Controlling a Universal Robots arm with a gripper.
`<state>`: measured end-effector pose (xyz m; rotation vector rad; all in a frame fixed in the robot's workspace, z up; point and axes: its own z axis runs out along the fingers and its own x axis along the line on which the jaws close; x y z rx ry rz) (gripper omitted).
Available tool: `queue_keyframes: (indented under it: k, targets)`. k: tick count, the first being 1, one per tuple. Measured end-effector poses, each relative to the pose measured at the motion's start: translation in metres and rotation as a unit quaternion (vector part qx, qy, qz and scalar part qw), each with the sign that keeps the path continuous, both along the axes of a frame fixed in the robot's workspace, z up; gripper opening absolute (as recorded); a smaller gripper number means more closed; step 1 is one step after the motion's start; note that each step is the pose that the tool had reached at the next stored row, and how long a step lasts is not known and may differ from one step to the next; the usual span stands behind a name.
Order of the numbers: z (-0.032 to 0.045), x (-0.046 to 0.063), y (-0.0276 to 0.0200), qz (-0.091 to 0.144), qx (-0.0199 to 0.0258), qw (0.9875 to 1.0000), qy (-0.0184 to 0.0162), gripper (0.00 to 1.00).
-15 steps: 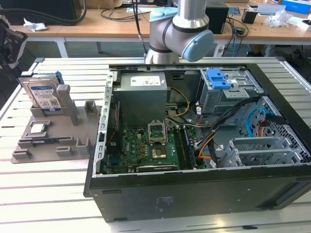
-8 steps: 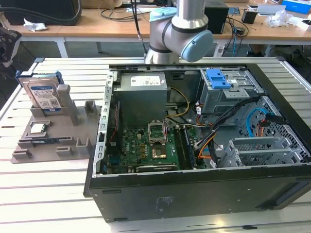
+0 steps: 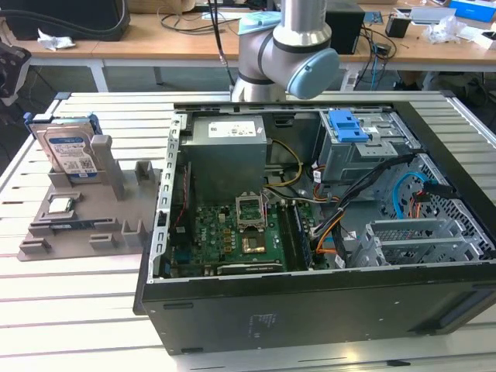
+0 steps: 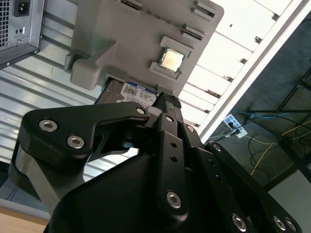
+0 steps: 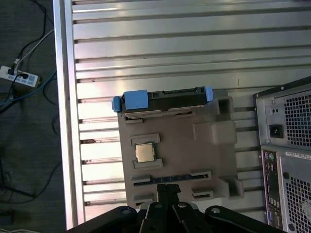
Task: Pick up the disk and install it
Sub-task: 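Reach for the disk, then pick up the disk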
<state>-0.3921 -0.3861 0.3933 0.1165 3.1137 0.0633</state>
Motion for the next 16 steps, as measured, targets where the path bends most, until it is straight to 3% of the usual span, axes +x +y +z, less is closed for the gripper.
queue_keyframes:
  k: [16]
  targets:
    - [0.0000,-0.0002,0.0000,0.003,0.0000,1.0000,0.0000,0.10]
